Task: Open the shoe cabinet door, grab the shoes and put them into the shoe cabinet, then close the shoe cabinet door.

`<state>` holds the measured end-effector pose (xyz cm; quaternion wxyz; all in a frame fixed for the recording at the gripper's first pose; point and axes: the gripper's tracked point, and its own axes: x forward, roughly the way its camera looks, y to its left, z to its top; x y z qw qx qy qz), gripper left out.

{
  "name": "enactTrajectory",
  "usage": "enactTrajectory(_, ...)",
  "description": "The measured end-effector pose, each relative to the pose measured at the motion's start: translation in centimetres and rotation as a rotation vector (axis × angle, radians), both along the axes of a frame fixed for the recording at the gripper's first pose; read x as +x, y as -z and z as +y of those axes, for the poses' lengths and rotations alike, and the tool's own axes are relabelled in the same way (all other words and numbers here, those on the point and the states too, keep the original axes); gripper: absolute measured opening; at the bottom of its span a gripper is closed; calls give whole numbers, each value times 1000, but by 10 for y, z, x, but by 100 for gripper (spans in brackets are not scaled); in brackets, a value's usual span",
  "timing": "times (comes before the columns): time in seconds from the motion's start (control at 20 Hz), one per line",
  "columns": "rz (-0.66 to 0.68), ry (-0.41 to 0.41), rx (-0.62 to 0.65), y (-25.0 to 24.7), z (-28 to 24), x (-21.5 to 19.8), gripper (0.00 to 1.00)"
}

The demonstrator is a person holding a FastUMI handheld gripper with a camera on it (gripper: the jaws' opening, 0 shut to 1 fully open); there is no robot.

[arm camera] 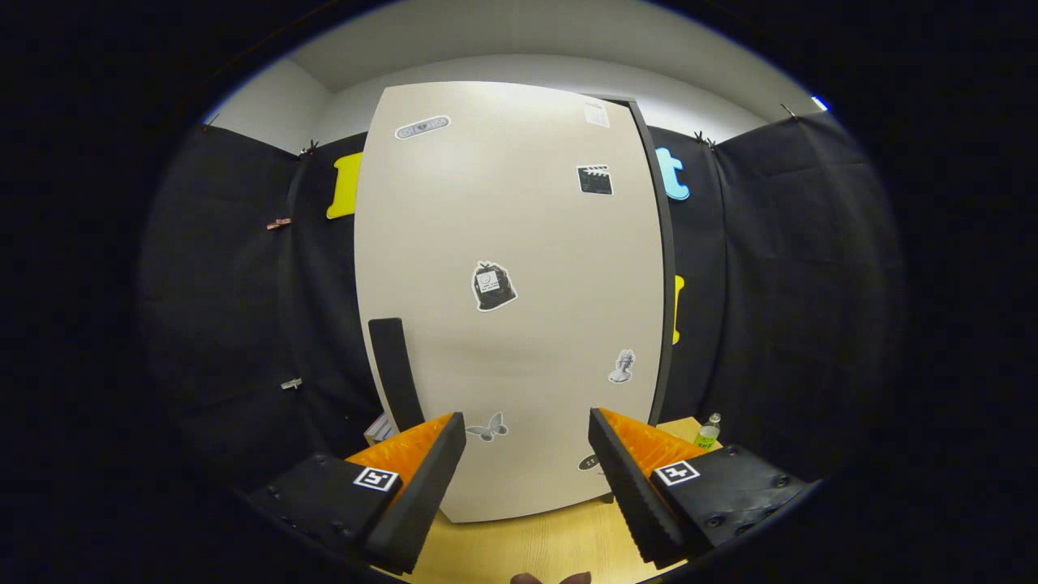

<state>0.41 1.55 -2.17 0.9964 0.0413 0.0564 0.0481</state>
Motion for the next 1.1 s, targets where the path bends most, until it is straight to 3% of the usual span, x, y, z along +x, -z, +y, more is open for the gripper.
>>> enactTrajectory(1.1, -5, 24, -1, -8, -8, -21, 98)
